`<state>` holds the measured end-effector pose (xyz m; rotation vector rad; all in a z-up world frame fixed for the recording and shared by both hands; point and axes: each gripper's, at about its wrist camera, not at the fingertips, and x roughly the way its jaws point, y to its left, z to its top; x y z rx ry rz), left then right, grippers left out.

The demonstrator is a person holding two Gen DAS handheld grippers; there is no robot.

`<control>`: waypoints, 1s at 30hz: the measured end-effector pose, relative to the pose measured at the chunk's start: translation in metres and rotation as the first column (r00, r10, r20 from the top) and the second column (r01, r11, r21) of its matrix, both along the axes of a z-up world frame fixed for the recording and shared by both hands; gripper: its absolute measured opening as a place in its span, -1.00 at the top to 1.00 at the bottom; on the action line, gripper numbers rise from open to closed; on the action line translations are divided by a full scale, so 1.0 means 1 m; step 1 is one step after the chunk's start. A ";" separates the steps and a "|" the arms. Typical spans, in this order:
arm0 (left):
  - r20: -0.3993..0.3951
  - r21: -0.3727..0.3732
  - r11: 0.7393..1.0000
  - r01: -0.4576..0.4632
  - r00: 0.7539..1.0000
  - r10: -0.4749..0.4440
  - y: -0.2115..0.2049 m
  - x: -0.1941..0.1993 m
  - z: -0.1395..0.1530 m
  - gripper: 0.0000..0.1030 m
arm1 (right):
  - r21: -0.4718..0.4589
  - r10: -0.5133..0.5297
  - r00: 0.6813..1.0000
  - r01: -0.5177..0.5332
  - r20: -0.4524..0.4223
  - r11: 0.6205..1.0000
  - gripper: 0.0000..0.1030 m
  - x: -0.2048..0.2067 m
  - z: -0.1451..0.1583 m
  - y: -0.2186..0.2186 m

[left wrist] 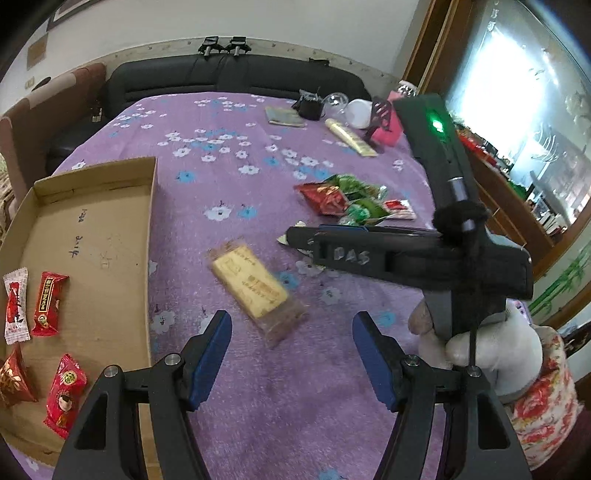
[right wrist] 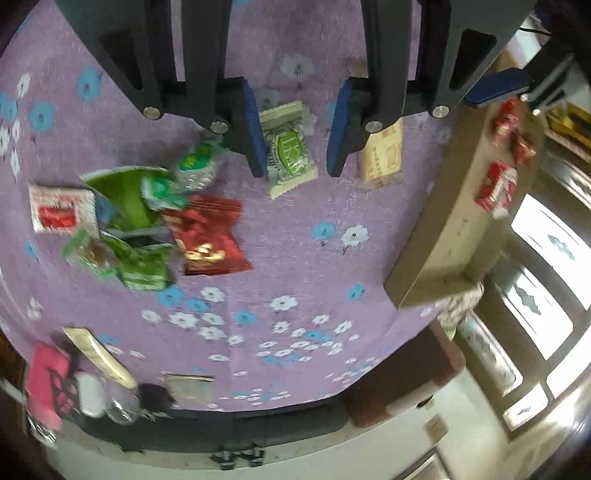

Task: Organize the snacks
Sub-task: 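Grasp the cream biscuit pack with the left tool while the right grasps a green packet, then place the biscuit pack and green packet into the tray with both tools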

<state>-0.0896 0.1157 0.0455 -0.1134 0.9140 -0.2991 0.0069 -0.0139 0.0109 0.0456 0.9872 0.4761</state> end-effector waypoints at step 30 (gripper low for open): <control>0.021 0.062 0.996 -0.058 0.998 0.057 -0.012 0.045 -0.009 0.32 | 0.217 -0.073 0.992 0.050 0.099 0.975 0.62 -0.009 0.031 -0.058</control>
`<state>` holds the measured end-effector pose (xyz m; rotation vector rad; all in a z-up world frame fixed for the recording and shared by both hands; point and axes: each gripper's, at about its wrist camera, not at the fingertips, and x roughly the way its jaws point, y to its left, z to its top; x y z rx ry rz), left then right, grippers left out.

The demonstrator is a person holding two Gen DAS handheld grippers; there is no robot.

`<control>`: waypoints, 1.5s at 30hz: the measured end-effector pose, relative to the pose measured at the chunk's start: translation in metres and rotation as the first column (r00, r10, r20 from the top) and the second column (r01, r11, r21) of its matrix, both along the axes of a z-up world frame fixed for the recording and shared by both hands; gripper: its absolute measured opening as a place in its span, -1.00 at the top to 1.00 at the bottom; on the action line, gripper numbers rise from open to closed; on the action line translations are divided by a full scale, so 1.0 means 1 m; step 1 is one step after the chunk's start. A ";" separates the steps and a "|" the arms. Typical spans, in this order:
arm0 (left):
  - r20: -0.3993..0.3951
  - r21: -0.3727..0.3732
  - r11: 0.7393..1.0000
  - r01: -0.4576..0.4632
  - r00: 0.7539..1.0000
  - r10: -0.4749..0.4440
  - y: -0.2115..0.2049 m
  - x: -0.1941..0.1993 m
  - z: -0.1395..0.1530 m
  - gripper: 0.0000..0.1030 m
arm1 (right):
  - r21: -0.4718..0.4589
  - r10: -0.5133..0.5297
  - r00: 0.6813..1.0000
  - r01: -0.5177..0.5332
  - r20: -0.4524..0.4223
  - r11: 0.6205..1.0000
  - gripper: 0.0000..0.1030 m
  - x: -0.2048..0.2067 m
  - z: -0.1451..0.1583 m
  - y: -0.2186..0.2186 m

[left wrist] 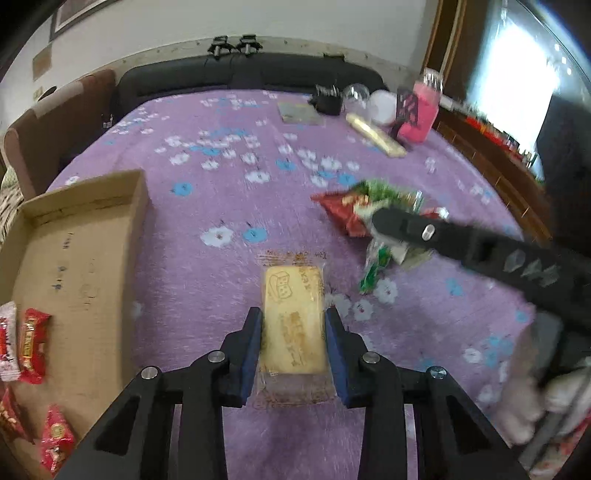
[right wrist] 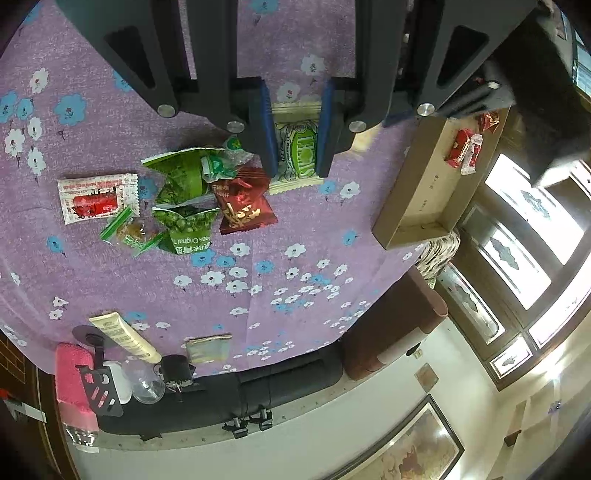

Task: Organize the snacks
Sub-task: 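Place the biscuit pack and green packet into the tray with both tools, then grasp the red foil packet with the left tool while the right grasps a green bag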

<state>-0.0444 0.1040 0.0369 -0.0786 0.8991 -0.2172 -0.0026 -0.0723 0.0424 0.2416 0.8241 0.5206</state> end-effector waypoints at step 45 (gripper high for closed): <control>0.123 -0.281 0.924 -0.259 0.945 0.302 0.200 -0.032 0.075 -0.59 | -0.096 0.240 0.970 -0.235 0.039 0.967 0.19 -0.041 0.020 0.162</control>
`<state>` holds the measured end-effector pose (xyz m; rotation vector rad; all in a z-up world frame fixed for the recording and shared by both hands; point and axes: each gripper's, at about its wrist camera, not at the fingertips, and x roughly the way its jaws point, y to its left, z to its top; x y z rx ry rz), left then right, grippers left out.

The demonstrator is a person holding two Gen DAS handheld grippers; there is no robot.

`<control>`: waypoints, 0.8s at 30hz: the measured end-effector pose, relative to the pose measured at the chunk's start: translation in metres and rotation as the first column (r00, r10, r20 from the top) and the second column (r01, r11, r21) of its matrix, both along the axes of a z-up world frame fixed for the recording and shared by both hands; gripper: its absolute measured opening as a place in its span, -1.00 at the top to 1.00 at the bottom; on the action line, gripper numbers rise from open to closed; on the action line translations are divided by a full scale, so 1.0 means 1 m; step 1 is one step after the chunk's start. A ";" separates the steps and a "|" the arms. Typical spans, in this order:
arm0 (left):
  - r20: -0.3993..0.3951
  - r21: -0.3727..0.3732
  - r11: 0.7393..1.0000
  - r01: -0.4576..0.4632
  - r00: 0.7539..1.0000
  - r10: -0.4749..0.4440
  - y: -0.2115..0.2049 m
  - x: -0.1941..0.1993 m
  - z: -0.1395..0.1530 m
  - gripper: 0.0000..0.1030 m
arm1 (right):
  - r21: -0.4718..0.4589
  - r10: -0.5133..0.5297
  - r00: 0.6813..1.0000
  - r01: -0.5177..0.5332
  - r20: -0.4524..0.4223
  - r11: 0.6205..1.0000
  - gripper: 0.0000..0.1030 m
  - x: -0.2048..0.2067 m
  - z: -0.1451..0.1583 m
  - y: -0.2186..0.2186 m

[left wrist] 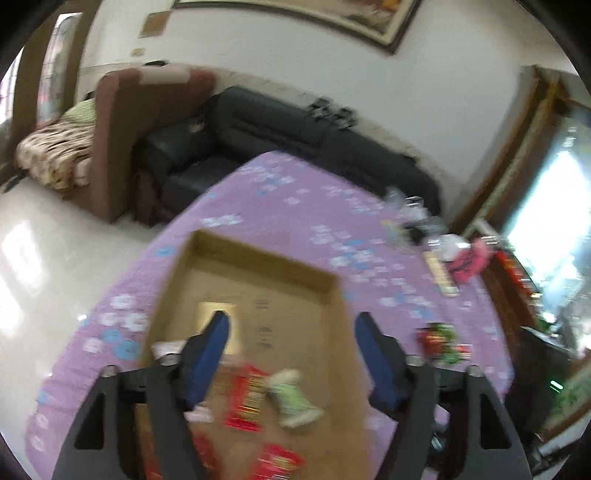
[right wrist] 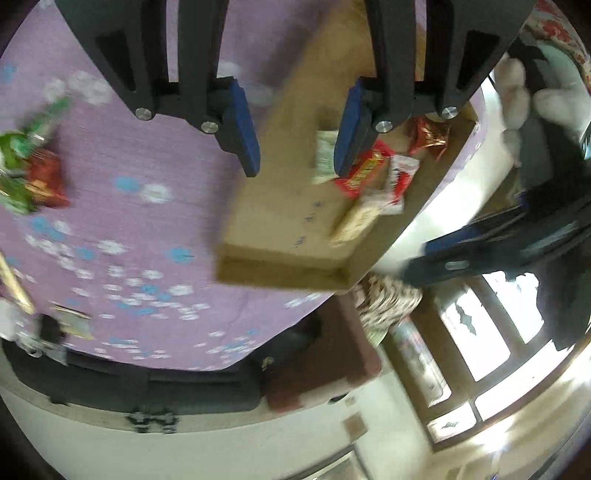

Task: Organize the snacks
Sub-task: 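Grasp the red foil packet with the left tool while the right grasps a green bag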

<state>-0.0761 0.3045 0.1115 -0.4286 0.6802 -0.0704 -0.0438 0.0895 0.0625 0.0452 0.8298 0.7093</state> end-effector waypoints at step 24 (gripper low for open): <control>-0.102 0.013 0.940 0.340 0.936 -0.337 -0.178 0.028 -0.034 -0.62 | 0.007 -0.410 0.900 0.415 -0.149 0.910 0.13 0.083 -0.046 -0.214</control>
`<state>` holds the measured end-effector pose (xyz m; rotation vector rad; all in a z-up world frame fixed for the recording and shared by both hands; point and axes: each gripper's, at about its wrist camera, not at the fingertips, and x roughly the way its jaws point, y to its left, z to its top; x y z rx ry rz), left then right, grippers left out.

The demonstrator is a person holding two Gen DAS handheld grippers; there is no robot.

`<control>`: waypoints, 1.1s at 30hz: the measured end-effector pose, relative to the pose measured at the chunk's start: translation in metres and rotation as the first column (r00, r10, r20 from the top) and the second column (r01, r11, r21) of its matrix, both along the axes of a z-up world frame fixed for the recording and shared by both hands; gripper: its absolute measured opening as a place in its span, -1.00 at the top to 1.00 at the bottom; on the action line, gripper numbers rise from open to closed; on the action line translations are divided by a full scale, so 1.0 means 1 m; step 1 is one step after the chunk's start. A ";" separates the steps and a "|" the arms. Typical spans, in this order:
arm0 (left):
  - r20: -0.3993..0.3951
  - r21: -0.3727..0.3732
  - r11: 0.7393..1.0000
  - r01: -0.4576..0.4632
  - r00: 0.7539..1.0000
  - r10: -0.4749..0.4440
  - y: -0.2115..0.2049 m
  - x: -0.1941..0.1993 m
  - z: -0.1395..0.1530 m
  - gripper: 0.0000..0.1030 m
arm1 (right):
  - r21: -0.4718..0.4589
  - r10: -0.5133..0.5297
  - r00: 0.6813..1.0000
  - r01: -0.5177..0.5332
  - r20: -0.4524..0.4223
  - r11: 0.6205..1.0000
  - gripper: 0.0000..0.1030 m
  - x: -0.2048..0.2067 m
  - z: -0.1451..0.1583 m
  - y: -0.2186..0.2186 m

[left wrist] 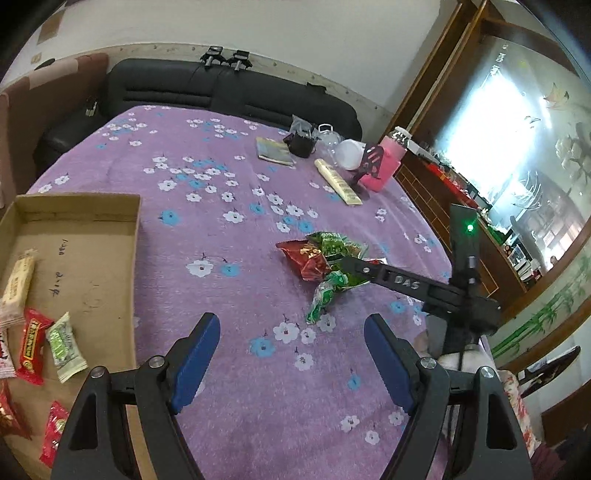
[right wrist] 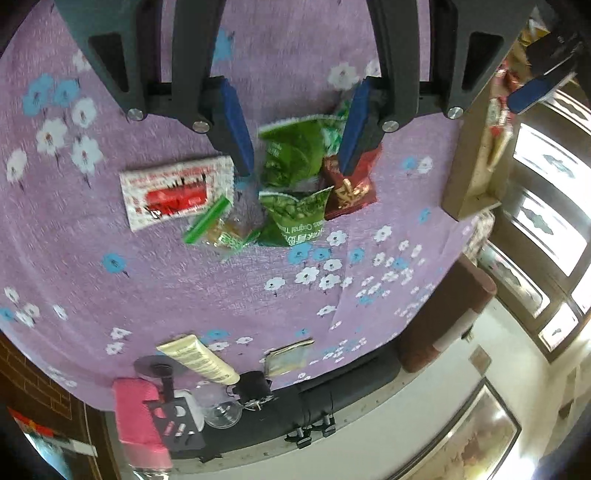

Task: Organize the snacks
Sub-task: 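Grasp the red foil packet with the left tool while the right grasps a green bag, then carry the red foil packet and green bag into the tray with both tools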

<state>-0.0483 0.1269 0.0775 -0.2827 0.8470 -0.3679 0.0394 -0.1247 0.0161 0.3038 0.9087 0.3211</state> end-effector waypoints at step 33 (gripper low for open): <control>-0.014 0.154 0.988 0.031 0.999 -0.029 -0.061 0.084 -0.012 0.30 | 0.060 -0.008 0.996 0.003 0.088 0.998 0.38 -0.013 0.016 -0.026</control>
